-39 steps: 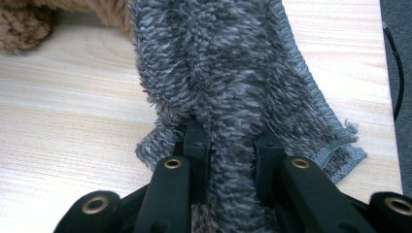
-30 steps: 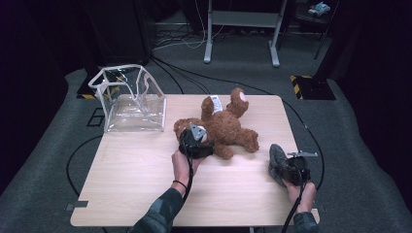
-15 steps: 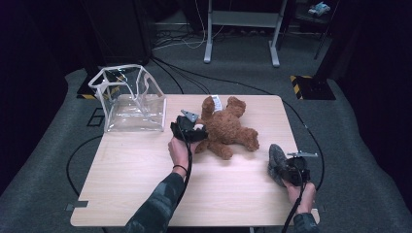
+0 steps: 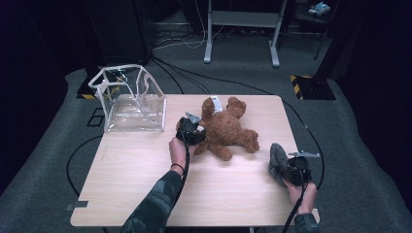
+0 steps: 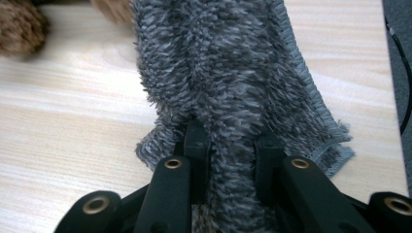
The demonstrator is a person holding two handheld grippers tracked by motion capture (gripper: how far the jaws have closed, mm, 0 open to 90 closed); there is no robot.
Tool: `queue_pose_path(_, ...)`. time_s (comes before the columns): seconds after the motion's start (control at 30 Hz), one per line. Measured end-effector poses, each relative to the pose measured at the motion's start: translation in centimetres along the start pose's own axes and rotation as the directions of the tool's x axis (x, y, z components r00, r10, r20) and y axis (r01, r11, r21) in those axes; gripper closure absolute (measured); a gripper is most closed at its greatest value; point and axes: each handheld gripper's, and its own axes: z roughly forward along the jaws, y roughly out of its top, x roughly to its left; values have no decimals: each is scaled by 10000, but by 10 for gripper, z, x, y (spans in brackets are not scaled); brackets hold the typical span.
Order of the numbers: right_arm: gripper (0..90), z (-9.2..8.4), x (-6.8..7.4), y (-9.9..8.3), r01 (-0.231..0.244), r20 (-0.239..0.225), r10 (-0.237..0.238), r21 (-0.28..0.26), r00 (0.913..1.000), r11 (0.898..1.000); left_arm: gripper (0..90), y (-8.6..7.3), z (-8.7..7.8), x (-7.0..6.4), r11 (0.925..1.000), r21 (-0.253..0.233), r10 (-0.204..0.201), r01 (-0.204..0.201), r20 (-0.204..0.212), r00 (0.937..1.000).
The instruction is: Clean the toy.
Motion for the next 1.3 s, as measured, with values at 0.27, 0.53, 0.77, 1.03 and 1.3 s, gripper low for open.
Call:
queue_pose_path(0.27, 742, -18, 12, 21, 223, -14, -224, -676, 9997, 9975, 544, -4, -8, 1, 9993, -375, 103, -47, 1512, 9884)
queue_pose_path(0.53, 744, -31, 47, 59, 1236, -113, -1259, -1190, 9920, 9852, 550, -1, -5, -15, 9962, -461, 833, -732, 2839, 9552)
queue_pose_path(0.77, 744, -16, 88, 87, 2096, -200, -2123, -947, 9770, 9732, 524, 0, -5, -27, 9960, -448, 878, -775, 3201, 9433)
queue_pose_path(1.03, 749, 13, 95, 92, 1946, 25, -1947, -501, 9809, 9796, 316, -8, -25, -19, 9925, -985, 974, -720, 2846, 9537)
queue_pose_path(1.3, 749, 6, 96, 89, 2044, 40, -2045, -575, 9789, 9772, 282, -44, -36, -3, 9951, -762, 793, -634, 2283, 9704)
